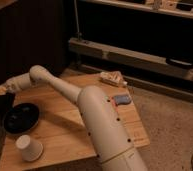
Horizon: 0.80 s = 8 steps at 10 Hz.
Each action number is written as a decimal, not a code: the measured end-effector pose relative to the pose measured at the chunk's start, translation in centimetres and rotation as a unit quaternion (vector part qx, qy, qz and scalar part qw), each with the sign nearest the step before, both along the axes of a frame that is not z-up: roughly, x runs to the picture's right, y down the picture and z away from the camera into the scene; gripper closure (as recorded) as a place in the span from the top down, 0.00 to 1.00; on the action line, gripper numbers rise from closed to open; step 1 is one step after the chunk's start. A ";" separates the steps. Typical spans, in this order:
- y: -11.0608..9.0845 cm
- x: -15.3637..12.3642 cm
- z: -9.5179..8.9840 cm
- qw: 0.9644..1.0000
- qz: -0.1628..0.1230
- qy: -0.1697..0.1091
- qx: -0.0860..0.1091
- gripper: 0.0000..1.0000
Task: Push the ceramic bowl across the table
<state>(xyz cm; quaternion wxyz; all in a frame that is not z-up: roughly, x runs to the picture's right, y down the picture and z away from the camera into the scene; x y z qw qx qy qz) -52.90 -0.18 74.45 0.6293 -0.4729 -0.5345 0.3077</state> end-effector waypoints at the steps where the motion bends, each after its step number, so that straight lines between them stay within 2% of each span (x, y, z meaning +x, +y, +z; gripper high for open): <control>1: 0.0 0.0 0.0 1.000 0.000 0.000 0.000 0.27; 3: -0.1 -0.2 -0.2 1.000 -0.005 -0.004 0.000 0.48; 4: -1.0 -0.3 0.2 0.999 -0.013 -0.026 0.016 0.58; 5: -1.7 -0.8 0.5 0.997 -0.030 -0.055 0.040 0.59; 6: -1.6 -1.2 0.3 0.994 -0.046 -0.078 0.055 0.55; 8: -2.3 -0.9 0.3 0.988 -0.059 -0.111 0.087 0.32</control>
